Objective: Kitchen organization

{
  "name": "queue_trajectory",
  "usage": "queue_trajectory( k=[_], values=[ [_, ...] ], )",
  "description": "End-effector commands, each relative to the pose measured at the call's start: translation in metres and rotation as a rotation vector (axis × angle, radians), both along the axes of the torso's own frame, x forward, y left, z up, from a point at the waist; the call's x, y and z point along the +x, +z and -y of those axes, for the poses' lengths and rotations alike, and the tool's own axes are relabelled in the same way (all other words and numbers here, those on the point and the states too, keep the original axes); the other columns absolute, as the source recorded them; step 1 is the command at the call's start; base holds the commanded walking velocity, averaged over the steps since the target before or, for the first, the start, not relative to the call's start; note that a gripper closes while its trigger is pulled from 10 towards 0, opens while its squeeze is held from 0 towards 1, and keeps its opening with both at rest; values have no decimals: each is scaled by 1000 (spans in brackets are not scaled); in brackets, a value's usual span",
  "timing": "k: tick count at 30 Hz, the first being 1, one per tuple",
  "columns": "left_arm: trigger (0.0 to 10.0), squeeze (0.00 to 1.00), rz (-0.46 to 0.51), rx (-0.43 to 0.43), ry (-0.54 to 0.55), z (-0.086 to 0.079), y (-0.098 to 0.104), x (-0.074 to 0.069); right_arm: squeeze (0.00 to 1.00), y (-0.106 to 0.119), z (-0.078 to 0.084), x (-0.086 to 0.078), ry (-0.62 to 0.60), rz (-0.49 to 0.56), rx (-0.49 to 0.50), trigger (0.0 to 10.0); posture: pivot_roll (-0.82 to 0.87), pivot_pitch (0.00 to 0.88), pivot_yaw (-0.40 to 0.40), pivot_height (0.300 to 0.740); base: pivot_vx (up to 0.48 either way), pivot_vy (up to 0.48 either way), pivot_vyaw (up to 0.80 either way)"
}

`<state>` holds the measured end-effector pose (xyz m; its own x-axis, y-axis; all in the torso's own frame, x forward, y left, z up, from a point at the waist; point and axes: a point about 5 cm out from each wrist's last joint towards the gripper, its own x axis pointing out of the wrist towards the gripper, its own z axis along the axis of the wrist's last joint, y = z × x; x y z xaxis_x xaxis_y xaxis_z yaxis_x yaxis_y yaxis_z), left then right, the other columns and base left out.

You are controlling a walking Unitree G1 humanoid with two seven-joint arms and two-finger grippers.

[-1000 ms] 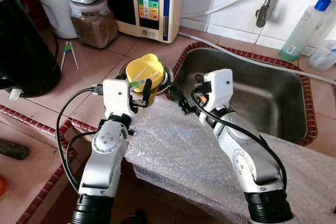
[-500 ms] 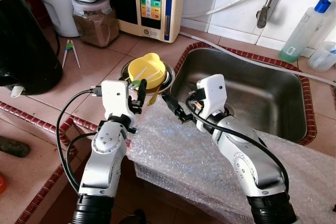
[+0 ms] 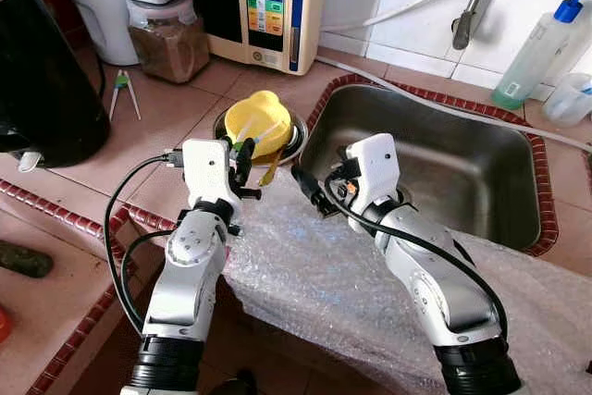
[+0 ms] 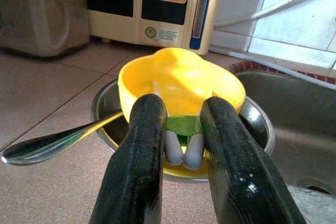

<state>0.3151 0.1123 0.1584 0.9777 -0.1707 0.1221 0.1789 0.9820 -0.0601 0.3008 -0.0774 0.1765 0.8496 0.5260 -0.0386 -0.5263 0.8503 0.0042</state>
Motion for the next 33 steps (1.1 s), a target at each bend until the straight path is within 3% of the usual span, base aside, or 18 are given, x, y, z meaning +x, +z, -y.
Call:
queue_trajectory(
  k=[1,14,21,29,33],
  values=[
    [0,0,-7,4,-12,2,-1,2,0,-1,0,1,8,-17,0,10000,-55,112,-33,740,0,0,0],
    [0,0,42,33,-24,4,6,2,0,0,-2,0,31,-23,25,10000,-51,105,-32,740,0,0,0],
    [0,0,167,70,-88,10,19,-6,0,5,2,6,18,0,40,10000,-43,102,-42,740,0,0,0],
    [0,0,222,38,-113,15,26,-9,0,7,4,8,14,4,53,10000,-53,97,-51,740,0,0,0],
    [0,0,279,-11,-174,23,37,-10,0,8,9,12,-27,-38,151,10000,-49,93,-63,740,0,0,0]
  ],
)
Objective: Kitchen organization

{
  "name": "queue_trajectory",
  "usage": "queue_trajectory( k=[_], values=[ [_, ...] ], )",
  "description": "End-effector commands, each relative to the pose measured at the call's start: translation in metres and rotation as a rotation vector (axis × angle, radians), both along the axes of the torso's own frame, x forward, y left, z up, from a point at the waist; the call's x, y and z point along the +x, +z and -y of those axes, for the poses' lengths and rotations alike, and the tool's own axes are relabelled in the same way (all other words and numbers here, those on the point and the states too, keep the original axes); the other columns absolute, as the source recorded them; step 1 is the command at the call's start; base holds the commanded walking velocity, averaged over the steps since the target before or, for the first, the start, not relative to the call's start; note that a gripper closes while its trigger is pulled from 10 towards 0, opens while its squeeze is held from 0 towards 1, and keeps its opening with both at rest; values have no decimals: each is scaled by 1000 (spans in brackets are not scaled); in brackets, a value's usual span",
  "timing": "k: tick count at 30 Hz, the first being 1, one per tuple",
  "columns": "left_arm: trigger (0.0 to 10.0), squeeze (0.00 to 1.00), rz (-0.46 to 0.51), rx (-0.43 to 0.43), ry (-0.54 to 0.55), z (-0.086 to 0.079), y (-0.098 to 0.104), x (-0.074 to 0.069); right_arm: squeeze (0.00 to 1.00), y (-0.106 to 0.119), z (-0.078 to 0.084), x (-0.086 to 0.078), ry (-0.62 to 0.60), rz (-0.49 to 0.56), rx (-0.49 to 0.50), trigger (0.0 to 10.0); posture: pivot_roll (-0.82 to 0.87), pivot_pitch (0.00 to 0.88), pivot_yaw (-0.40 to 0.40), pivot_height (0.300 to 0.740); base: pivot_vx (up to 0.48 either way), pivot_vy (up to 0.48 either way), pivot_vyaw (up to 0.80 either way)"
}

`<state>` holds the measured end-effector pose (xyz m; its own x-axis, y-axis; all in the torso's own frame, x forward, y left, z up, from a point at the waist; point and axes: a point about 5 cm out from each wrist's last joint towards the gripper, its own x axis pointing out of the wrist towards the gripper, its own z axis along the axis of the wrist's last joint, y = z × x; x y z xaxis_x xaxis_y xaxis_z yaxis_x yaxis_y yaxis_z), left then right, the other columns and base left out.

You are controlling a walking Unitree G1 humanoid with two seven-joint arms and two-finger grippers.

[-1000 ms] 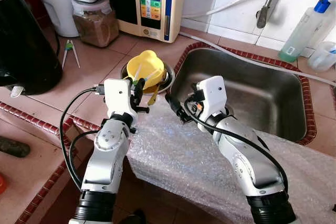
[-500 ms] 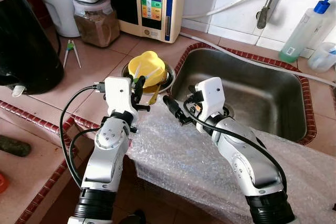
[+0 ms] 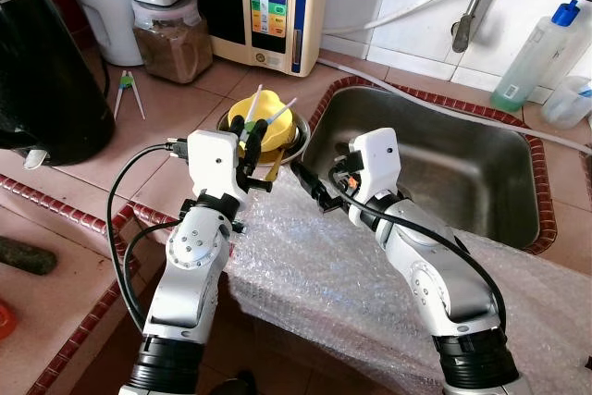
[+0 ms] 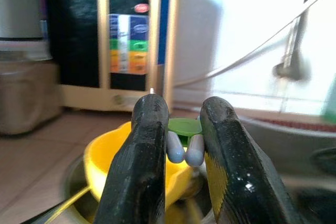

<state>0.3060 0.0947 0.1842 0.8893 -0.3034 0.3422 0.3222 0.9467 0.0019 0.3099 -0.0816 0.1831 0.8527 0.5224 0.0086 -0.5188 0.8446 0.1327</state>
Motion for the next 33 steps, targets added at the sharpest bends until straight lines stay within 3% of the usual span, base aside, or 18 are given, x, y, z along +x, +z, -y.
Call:
queue_trajectory(
  k=[1,4,5,11,17,28,33],
  values=[
    [0,0,45,-31,-65,8,14,-2,0,2,7,5,-37,-31,62,10000,-48,91,-66,740,0,0,0],
    [0,0,54,-102,-188,20,22,-7,0,7,12,12,-76,-92,240,10000,-48,86,-73,740,0,0,0],
    [0,0,53,-114,-206,22,23,-8,0,8,13,13,-80,-98,258,10000,-48,86,-73,740,0,0,0],
    [0,0,53,-109,-268,35,21,-12,0,14,18,18,-105,-128,403,10000,-54,83,-76,740,0,0,0],
    [0,0,42,-97,-316,42,17,-13,0,17,24,23,-139,-201,629,10000,-58,79,-75,740,0,0,0],
    [0,0,46,-93,-206,31,16,-7,0,4,39,18,-178,-240,581,10000,-64,86,-75,740,0,0,0],
    [0,0,43,-88,-204,30,15,-6,0,0,36,3,-35,-254,508,10000,-71,85,-74,740,0,0,0]
  ],
)
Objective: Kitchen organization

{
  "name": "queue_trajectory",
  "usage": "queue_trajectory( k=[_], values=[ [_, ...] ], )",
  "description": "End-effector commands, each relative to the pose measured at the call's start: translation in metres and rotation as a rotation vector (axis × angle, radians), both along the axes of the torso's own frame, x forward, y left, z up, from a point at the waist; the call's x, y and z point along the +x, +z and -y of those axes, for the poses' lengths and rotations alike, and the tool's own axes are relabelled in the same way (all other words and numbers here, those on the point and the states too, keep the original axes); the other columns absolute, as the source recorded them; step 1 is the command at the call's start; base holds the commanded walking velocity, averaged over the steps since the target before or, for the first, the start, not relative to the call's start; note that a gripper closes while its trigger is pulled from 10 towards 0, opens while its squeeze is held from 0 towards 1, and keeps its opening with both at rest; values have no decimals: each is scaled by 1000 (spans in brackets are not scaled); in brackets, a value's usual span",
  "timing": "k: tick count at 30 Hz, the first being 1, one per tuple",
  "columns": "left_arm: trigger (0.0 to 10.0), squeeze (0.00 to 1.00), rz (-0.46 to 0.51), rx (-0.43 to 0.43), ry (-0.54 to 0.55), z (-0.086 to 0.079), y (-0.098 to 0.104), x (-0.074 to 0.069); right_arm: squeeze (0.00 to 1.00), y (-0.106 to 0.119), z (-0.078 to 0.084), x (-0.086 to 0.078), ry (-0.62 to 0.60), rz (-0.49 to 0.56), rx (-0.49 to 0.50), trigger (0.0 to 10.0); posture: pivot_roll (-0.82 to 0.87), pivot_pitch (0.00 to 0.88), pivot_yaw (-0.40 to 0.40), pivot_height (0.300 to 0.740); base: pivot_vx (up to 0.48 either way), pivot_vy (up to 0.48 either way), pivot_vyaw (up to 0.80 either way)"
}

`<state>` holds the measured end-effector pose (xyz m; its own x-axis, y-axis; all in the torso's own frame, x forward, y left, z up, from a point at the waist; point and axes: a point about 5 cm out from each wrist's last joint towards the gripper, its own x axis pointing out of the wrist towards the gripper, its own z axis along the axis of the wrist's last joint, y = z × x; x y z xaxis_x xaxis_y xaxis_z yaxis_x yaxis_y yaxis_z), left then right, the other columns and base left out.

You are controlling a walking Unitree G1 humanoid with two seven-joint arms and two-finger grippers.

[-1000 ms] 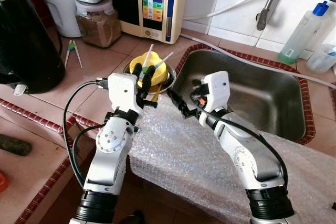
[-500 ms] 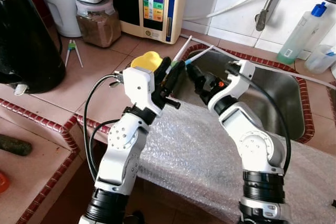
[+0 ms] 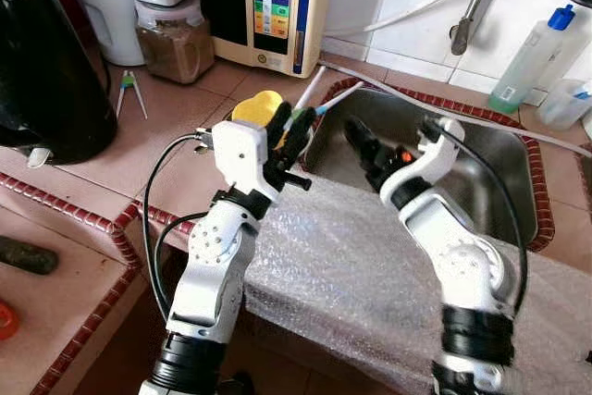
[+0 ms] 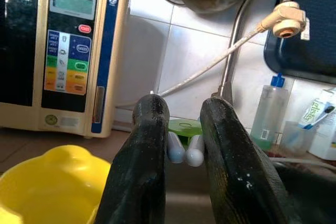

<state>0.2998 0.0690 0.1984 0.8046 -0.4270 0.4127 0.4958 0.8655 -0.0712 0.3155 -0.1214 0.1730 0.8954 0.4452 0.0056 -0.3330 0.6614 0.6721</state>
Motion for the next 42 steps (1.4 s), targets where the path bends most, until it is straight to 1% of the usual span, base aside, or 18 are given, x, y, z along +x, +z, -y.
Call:
queue_trajectory(
  k=[1,3,6,7,9,11,14,15,16,19,21,25,30,32,33,34,35,42],
  values=[
    [0,0,5,13,-18,5,1,0,0,10,-2,-4,35,52,-7,10000,-72,86,-72,740,0,0,0],
    [0,0,9,23,-31,7,0,-1,0,11,1,-4,21,47,50,10000,-74,85,-70,740,0,0,0],
    [0,0,27,52,-52,11,0,-3,0,19,1,-4,30,56,178,10000,-72,81,-68,740,0,0,0],
    [0,0,32,64,-61,13,-1,-4,0,32,-5,-7,100,103,280,10000,-70,79,-66,740,0,0,0],
    [0,0,30,67,-59,13,-1,-3,0,46,-10,-11,173,163,347,10000,-69,77,-65,740,0,0,0],
    [0,0,28,67,-55,12,-2,-3,0,54,-14,-14,210,203,382,10000,-69,77,-65,740,0,0,0],
    [0,0,30,69,-47,11,-1,-3,0,57,-15,-15,216,210,384,10000,-66,76,-66,740,0,0,0],
    [0,0,32,70,-48,11,-1,-3,0,56,-14,-13,204,194,426,10000,-63,77,-68,740,0,0,0],
    [0,0,35,71,-50,12,-1,-4,0,55,-14,-12,206,183,444,10000,-63,78,-68,740,0,0,0],
    [0,0,41,72,-51,12,0,-4,0,54,-15,-12,210,173,426,10000,-64,78,-68,740,0,0,0],
    [0,0,53,73,-49,13,1,-5,0,51,-17,-9,206,147,445,10000,-60,80,-71,740,0,0,0],
    [0,0,62,74,-28,11,3,-5,0,47,-21,-5,196,120,416,10000,-53,83,-71,740,0,0,0],
    [0,0,62,75,-29,11,3,-6,0,40,-22,0,166,91,382,10000,-53,85,-72,740,0,0,0],
    [0,0,66,78,-40,12,3,-7,0,36,-23,8,113,64,377,10000,-52,86,-71,740,0,0,0],
    [0,0,69,80,-46,13,3,-7,0,37,-23,11,93,67,384,3294,-52,85,-72,740,0,0,0],
    [0,0,70,81,-48,14,3,-7,0,37,-23,13,86,69,386,3294,-52,85,-72,740,0,0,0],
    [0,0,71,82,-51,15,3,-8,0,38,-23,15,75,76,390,0,-50,84,-72,740,0,0,0],
    [0,0,69,84,-50,14,2,-8,0,50,-23,31,-3,114,376,0,-48,84,-69,740,0,0,0]
  ],
)
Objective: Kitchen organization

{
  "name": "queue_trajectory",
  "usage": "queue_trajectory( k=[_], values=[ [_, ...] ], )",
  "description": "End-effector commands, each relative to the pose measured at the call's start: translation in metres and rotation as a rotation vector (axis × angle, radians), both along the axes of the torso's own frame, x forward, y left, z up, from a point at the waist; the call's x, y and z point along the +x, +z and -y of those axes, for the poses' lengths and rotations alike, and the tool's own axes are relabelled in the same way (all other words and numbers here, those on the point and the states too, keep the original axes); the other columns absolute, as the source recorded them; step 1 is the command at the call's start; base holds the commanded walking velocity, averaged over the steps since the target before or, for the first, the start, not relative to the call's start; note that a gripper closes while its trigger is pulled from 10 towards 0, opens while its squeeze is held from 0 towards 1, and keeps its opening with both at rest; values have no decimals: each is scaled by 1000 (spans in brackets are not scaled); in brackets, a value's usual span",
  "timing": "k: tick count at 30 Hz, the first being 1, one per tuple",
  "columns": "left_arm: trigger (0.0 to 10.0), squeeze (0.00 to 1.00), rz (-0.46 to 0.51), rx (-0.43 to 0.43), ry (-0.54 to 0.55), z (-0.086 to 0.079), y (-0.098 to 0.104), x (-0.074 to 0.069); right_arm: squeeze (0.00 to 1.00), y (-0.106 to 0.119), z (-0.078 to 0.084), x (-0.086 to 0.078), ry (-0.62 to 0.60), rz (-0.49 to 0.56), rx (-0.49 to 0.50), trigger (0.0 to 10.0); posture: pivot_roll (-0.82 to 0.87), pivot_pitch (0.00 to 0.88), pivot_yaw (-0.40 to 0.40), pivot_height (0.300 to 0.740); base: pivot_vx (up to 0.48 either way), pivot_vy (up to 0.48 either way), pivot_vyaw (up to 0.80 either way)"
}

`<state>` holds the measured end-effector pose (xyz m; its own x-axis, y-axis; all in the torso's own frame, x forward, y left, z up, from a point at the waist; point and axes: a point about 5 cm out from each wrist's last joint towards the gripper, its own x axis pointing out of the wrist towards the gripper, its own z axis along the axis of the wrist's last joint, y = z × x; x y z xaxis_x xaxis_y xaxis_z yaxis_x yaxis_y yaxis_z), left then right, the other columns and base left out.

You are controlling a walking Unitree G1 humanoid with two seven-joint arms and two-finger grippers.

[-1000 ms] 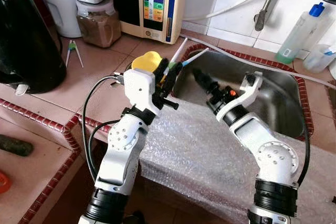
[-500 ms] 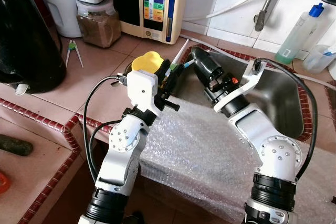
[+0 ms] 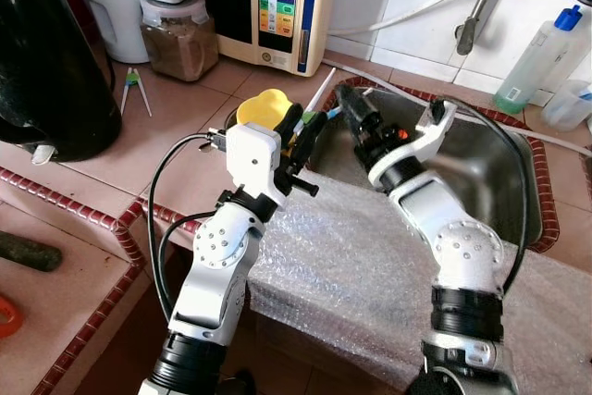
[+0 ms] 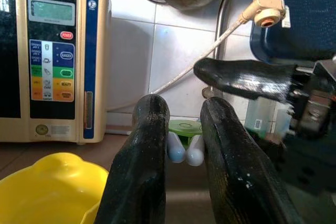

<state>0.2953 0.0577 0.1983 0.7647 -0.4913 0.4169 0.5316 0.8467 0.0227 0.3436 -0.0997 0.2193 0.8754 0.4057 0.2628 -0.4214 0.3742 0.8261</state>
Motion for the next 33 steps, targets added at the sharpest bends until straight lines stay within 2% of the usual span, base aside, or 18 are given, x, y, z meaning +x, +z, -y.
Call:
queue_trajectory(
  k=[1,17,33],
  values=[
    [0,0,17,5,-10,3,2,-3,0,3,-1,3,-16,3,4,0,-48,84,-69,740,0,0,0],
    [0,0,15,9,-15,3,1,-3,0,-5,-4,6,-32,-39,31,0,-47,82,-64,740,0,0,0],
    [0,0,13,14,-35,5,1,-4,0,-10,-3,8,-39,-52,8,0,-48,84,-59,740,0,0,0]
  ],
)
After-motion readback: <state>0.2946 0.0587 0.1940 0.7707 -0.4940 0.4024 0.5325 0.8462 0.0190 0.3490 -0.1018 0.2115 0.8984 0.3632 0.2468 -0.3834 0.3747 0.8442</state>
